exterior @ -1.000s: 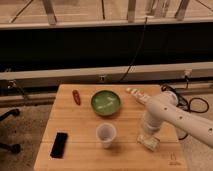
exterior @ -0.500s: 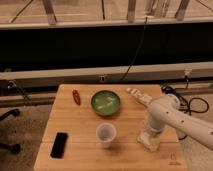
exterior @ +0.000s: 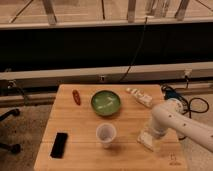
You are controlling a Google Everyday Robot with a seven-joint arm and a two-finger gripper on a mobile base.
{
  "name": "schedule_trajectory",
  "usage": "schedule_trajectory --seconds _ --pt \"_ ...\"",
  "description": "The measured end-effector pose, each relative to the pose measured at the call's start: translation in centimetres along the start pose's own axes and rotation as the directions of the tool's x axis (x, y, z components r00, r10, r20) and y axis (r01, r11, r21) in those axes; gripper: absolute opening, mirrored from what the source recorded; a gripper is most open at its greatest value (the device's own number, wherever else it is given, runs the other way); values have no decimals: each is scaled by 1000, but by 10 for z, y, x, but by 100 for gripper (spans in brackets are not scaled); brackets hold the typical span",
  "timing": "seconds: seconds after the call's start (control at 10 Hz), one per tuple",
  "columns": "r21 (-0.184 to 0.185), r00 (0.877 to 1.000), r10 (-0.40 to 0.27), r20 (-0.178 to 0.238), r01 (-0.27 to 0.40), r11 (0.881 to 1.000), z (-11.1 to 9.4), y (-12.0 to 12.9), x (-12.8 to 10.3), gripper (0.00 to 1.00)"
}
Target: Place the white sponge in the ceramic bowl
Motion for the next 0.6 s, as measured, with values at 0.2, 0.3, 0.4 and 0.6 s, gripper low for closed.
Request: schedule_trajectory --seconds 0.2,0.3,0.4,0.6 --pt "0 1000 11 -3 -11 1000 9 1 7 80" --pt "-2 1000 19 -3 -19 1000 12 2 9 80" --pt "-6 1000 30 -1 -30 1000 17 3 13 80" --pt "-14 998 57 4 -57 998 24 5 18 70"
